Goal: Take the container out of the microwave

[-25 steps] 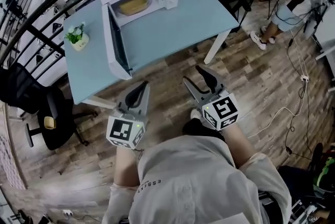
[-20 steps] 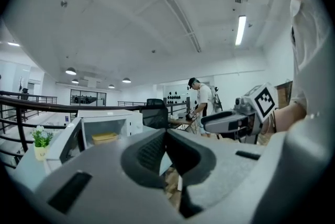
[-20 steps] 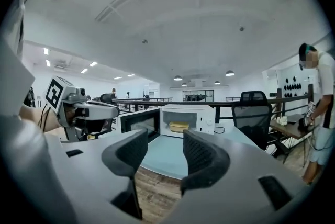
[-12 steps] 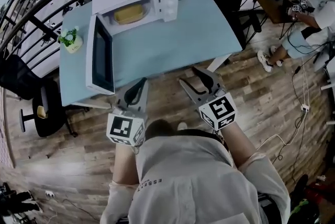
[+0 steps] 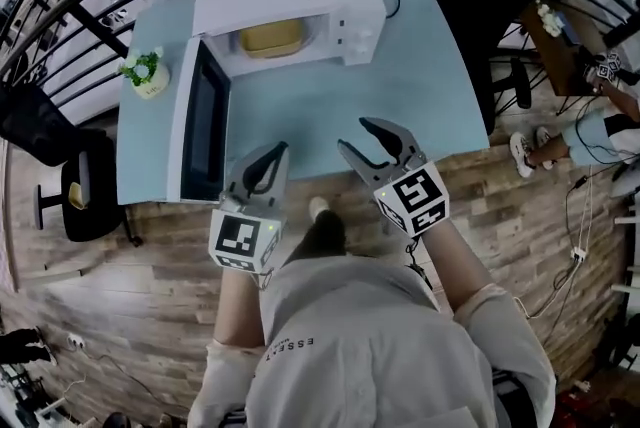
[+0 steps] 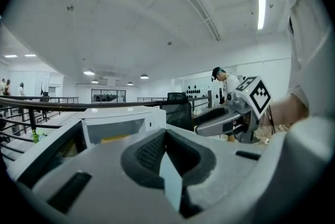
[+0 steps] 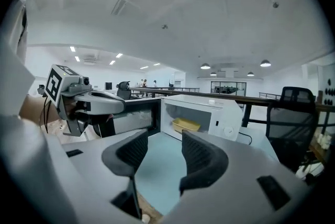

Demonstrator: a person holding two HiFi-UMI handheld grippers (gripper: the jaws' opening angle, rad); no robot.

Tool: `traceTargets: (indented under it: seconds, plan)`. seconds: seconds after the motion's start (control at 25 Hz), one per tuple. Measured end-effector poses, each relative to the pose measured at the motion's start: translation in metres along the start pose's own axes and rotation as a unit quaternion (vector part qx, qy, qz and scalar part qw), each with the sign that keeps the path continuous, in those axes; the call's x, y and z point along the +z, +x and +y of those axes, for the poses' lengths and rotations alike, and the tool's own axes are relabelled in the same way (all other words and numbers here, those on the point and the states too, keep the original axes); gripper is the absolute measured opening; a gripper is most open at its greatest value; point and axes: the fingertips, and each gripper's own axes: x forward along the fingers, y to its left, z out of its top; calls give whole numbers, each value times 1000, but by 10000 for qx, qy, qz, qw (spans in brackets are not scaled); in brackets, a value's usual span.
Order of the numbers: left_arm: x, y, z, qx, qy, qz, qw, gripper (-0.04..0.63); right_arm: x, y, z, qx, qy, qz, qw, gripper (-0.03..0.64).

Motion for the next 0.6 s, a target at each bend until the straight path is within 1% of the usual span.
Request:
traceTargets:
  seconds: [0.12, 0.24, 0.44, 0.6]
  plan:
    - [1, 23, 31, 144, -102, 3, 9998, 2, 1, 43, -20, 233, -166, 251, 9993, 215]
    - [-4, 39, 56, 225, -225, 59, 9995, 2, -2, 86, -35, 449, -438, 580, 9963, 215]
    - [-17, 56, 93, 348, -352, 172, 9986, 2, -3, 154, -50, 785, -943, 988, 9875, 215]
    - [-21, 64, 110, 459, -352, 195, 9981, 2, -11, 196, -58, 973, -1301, 1284, 9783, 215]
